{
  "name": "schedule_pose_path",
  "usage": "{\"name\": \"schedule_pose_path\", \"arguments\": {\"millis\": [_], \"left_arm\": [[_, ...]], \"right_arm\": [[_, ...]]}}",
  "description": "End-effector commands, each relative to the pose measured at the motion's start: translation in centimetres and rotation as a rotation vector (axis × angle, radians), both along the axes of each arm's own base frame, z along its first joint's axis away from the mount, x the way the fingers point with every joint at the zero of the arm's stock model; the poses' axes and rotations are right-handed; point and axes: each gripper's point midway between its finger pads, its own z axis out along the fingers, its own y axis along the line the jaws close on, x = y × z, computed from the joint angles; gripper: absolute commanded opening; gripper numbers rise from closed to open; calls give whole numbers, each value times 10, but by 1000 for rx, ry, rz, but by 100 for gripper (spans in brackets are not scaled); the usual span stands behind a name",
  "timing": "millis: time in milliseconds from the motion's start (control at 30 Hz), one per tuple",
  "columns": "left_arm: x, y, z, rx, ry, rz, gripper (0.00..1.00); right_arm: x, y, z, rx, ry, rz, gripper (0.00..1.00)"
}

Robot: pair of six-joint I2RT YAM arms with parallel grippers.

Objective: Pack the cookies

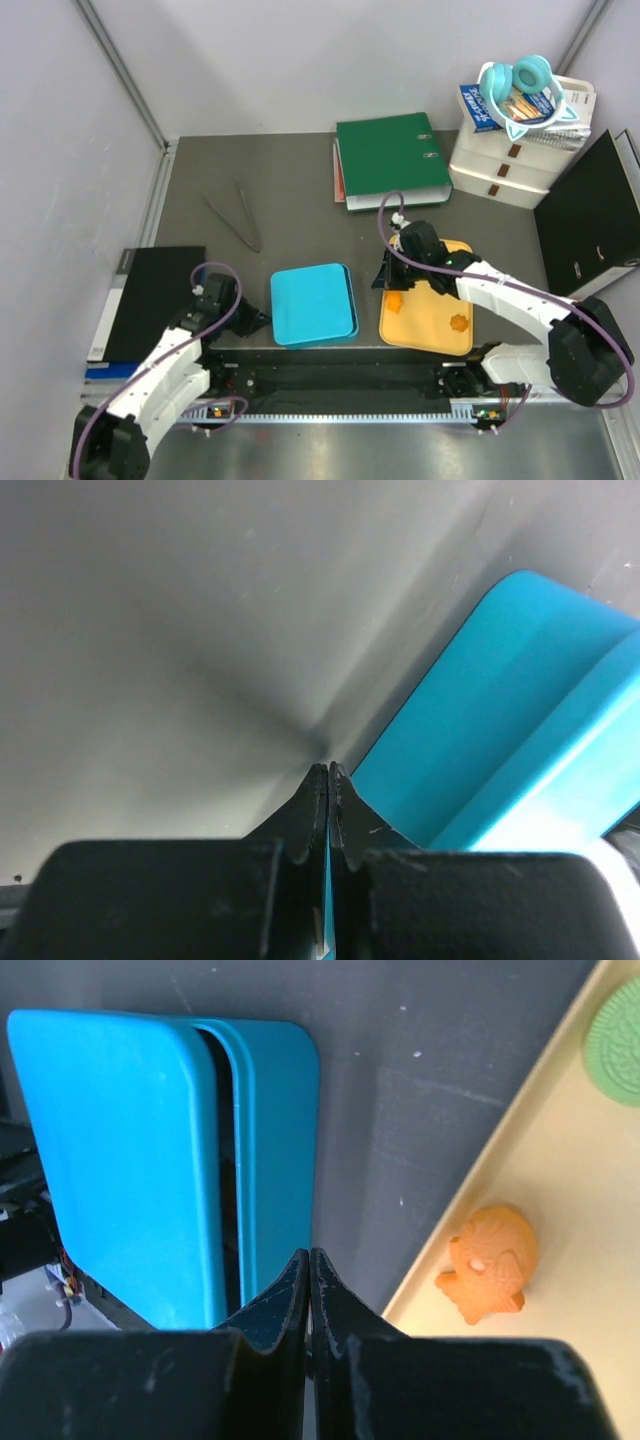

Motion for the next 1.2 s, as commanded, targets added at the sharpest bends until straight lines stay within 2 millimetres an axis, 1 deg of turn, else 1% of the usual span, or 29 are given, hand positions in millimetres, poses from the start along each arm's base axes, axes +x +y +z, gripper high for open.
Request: {"name": "schedule_pose_path", "arguments": {"millis": [0,33,67,167,200,233,267,300,333,367,500,533,600,733,900,967,1033,1167], "left_arm": [[9,-6,13,-119,-99,104,0],[7,-4,8,-131,-95,132,0],[9,-5,14,-158,-135,140,0],[8,-8,13,-234,-159,179,0],[4,-7,6,-239,-145,191,0],[7,-7,12,-259,-175,206,0],[7,-6,12,-262,-182,214,0],[3,-4,8,-253,-170,224,0],[5,-3,13,-268,-195,231,0],[5,-3,13,-272,-200,239,0],[0,-2,7,-291,-190,261,0],[1,-2,9,-299,-199,264,0],[0,-2,8,-302,-194,264,0],[-1,-1,8,-287,-190,264,0],[-1,6,9,-252,-191,285,0],[-2,8,7,-240,-181,293,0],[-6,12,0,-209,-154,303,0],[-14,14,-15,-174,-86,299,0]], "right_arm": [[8,-1,13,90,-37,-36,0],[9,-2,13,96,-37,-40,0],[9,-2,14,109,-35,-36,0],[9,-2,13,131,-34,-31,0],[7,-2,12,133,-32,-31,0],[7,-2,12,139,-29,-34,0],[6,-2,12,143,-29,-32,0],[6,-1,11,146,-29,-32,0],[5,-1,10,147,-25,-33,0],[5,-1,11,149,-26,-32,0],[6,0,10,149,-22,-28,0],[6,0,9,147,-21,-27,0],[7,1,10,148,-22,-25,0],[8,1,11,148,-23,-29,0],[8,0,12,145,-28,-28,0],[8,0,12,144,-30,-28,0],[9,0,12,143,-32,-30,0],[8,-1,7,135,-24,-33,0]]}}
